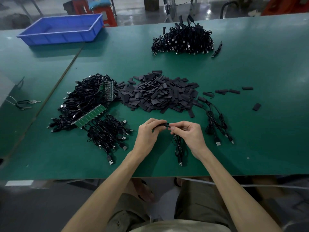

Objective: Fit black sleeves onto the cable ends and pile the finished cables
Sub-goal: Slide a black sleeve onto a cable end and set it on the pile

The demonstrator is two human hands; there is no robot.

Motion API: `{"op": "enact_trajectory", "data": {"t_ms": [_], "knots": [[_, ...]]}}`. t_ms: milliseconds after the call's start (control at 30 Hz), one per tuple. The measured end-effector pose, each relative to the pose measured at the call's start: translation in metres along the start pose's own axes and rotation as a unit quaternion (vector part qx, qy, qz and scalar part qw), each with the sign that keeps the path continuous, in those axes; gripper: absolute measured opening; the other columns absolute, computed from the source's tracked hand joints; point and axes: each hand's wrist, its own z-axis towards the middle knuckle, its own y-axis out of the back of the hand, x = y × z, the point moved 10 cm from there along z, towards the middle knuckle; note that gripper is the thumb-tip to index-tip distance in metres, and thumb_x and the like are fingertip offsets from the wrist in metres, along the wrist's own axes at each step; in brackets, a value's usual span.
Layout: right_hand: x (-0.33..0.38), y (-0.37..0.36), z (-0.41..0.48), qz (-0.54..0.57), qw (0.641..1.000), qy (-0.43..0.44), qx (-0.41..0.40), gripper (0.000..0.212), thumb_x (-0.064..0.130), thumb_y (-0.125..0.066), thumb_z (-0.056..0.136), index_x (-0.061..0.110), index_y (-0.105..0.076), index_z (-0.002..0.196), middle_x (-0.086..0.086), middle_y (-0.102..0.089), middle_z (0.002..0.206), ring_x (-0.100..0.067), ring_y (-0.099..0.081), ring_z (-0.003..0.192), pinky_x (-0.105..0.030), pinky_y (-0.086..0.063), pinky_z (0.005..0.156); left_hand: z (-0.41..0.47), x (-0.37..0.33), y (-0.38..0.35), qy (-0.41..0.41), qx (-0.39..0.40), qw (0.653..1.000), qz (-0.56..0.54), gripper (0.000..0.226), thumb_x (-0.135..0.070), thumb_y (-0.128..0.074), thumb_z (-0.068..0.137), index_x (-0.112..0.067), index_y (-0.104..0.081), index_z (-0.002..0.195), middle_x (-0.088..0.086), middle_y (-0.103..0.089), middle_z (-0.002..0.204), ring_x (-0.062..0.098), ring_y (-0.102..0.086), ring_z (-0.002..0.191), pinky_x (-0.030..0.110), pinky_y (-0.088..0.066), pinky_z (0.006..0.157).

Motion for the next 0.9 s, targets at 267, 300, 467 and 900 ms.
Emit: {"op": "enact_trajectory", "data": {"t_ms": [267,300,467,900], "knots": [[0.000,-0.001,-0.002,0.015,1.000,-0.007,0.010,0.012,0.005,-0.079,0.088,0.009,-0.081,0.100,-0.009,-0.080,0.089,-0.021,-0.077,0.084,-0.023,-0.059,0.081,-0.002,0.001,-0.001,-0.012,-0.003,1.000,-0.013,0.022,-0.002,-0.073,0.089,-0.006,-0.077,0.111,-0.001,-0.070,0.100,-0.008,-0.063,0.090,0.009,-0.047,0.085],[-0.001,-0.001,-0.002,0.018,1.000,-0.008,0.012,0.012,0.004,-0.079,0.088,0.008,-0.080,0.100,-0.009,-0.080,0.089,-0.021,-0.077,0.083,-0.023,-0.059,0.081,-0.003,0.001,-0.002,-0.015,-0.003,1.000,-0.015,0.022,-0.001,-0.072,0.089,-0.004,-0.076,0.111,-0.001,-0.070,0.100,-0.009,-0.062,0.089,0.008,-0.047,0.084],[-0.002,-0.003,-0.002,0.012,1.000,-0.005,0.012,0.011,0.003,-0.077,0.089,0.010,-0.081,0.097,-0.008,-0.080,0.088,-0.019,-0.075,0.080,-0.022,-0.058,0.079,-0.003,0.002,-0.006,-0.012,0.016,1.000,-0.024,0.018,-0.002,-0.069,0.093,-0.005,-0.077,0.108,-0.001,-0.069,0.099,-0.006,-0.064,0.089,0.008,-0.048,0.083],[-0.003,-0.003,0.001,-0.043,0.999,0.010,0.010,0.014,0.012,-0.082,0.086,0.020,-0.076,0.096,0.002,-0.078,0.094,-0.012,-0.073,0.087,-0.022,-0.057,0.080,-0.003,0.022,-0.013,0.112,0.063,0.988,-0.085,0.039,-0.022,-0.047,0.108,-0.018,-0.054,0.070,-0.019,-0.060,0.061,0.005,-0.045,0.055,0.018,-0.035,0.054]]}}
